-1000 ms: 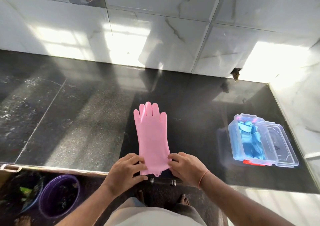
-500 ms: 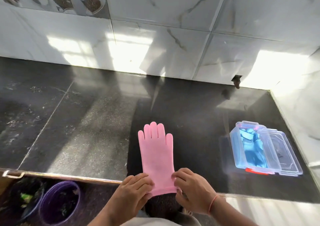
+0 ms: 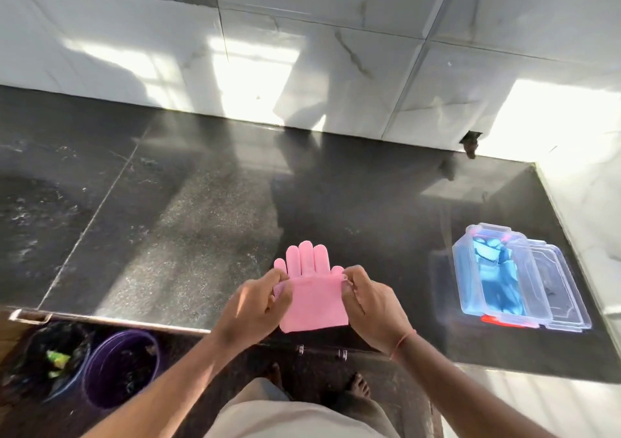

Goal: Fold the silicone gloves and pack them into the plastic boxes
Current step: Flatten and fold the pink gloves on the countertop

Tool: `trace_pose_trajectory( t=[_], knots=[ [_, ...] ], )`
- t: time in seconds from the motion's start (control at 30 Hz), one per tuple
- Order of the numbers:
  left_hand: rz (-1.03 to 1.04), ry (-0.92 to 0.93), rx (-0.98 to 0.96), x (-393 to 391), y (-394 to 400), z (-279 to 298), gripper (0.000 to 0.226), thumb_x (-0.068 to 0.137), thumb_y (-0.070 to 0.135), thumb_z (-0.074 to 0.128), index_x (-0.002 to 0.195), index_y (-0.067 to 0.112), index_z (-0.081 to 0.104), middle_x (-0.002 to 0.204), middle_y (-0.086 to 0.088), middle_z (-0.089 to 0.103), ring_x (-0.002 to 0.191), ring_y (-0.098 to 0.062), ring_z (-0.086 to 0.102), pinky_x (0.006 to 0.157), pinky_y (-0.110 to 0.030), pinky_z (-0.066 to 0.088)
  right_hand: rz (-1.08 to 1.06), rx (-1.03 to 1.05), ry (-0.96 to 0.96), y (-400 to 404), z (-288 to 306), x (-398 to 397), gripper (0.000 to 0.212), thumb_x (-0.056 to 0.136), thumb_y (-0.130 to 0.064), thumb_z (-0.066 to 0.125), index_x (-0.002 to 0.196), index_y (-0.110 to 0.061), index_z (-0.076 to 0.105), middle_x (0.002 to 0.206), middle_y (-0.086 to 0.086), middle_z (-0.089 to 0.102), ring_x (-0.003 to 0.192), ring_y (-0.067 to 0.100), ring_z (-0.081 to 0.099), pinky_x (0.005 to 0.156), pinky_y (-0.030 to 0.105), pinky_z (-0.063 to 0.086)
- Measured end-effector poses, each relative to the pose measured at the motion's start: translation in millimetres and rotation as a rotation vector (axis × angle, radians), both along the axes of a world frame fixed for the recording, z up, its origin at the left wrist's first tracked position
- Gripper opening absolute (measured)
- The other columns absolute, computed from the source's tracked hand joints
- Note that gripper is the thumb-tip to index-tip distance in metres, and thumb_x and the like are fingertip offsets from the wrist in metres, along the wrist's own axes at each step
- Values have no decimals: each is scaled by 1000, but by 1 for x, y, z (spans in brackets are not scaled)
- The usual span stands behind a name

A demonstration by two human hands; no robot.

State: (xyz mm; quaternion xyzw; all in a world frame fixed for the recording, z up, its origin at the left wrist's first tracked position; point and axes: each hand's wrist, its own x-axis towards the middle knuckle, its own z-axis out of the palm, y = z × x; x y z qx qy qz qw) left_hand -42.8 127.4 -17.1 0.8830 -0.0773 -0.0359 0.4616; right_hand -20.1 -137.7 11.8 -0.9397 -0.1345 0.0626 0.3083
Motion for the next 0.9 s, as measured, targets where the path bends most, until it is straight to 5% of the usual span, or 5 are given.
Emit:
trace_pose_trajectory(
  t=[0.13,0.37,0.63,0.8,0.9],
  knots=[
    [246,137,22,45,-1,-6,34,101,72,50,92,43,66,89,29,74,72,-2,73,51,-23,56,-108,3,143,18,-8,43,16,112,-45,32,110,-34,43,88,-2,73,78,28,65,70,46,54],
    [440,367,-247,78,-7,-19,38,90,66,77,100,30,73,89,7,82,77,-14,82,63,-48,70,-256,-98,273,39,-24,79,21,112,-39,31,119,-27,47,83,-5,63,85,34,65,71,43,55],
    [260,196,45,38,-18,-33,115,75,54,96,167,25,32,148,7,54,125,-13,62,102,-38,61,-268,-176,266,44,-37,86,24,111,-51,32,121,-35,46,83,-6,67,79,29,66,59,37,49],
    [231,7,367,11,-30,-55,105,95,55,72,174,20,12,172,-5,22,146,-33,43,114,-55,51,-232,-224,95,46,-41,76,35,109,-52,38,134,-31,50,128,-5,67,104,29,65,74,42,50],
    [168,-145,505,4,-33,-65,91,105,52,54,177,17,9,184,-8,7,165,-34,24,126,-62,33,-96,-264,-125,40,-46,56,52,108,-43,42,157,-25,41,163,-7,42,150,23,40,114,50,47]
  ],
)
